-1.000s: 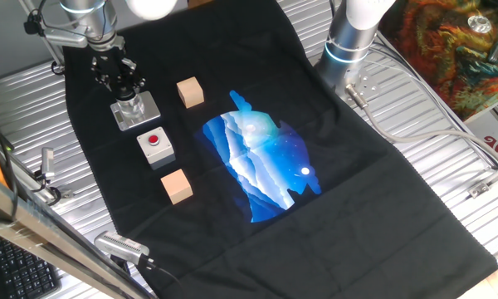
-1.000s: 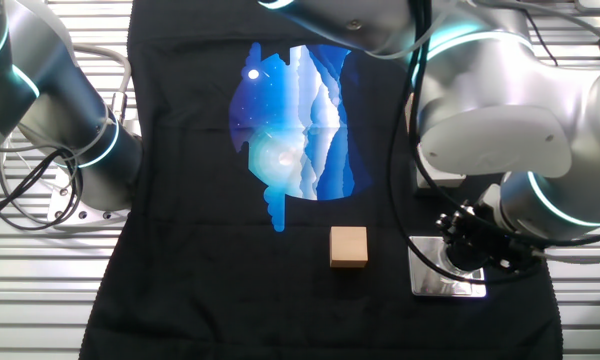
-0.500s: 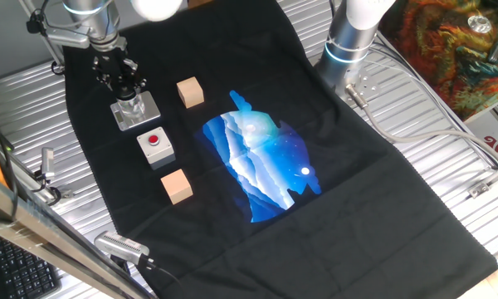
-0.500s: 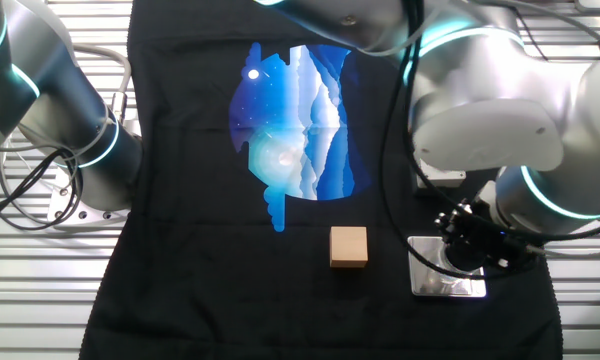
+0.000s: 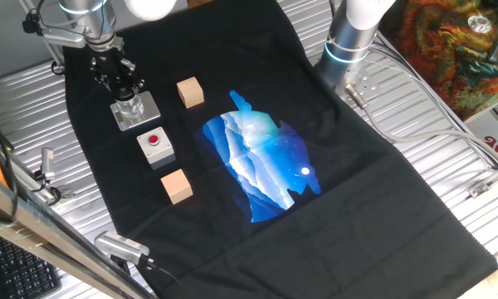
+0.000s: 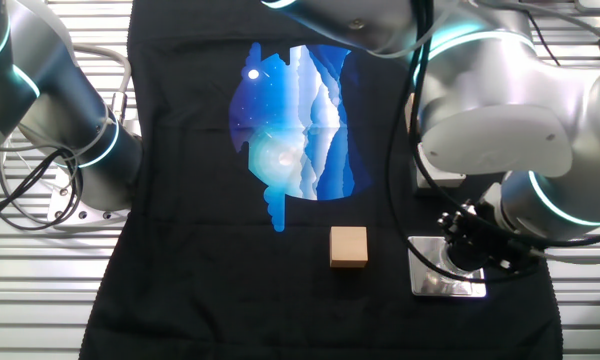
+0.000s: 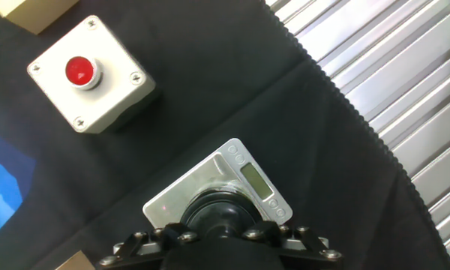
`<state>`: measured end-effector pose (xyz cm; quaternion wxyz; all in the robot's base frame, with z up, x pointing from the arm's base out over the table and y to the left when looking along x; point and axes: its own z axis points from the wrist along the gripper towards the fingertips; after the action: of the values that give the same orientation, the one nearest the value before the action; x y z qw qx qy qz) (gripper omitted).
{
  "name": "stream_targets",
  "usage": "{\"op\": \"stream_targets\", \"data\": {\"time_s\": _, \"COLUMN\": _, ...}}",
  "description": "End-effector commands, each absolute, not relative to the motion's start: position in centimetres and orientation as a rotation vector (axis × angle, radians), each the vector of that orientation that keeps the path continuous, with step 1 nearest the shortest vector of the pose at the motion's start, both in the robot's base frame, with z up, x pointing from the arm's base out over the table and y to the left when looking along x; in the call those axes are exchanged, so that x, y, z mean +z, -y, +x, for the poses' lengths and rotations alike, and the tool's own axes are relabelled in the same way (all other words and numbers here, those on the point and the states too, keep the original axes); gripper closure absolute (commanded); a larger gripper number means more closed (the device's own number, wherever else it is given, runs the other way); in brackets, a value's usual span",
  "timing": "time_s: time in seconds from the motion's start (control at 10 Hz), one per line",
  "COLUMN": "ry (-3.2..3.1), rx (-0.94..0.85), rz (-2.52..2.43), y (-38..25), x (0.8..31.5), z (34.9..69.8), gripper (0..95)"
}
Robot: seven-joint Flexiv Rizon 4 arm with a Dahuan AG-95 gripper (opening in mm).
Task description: Screw the lid onto the jar
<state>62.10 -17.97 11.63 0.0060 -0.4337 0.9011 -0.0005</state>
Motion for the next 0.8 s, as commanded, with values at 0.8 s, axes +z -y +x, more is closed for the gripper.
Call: {"op": "stream_targets", "data": {"time_s": 0.8, "ry": -2.882, "rx": 0.019, "rz": -1.218, "y": 17.97, "x": 11.58, "z": 62.11, "gripper": 95.0}}
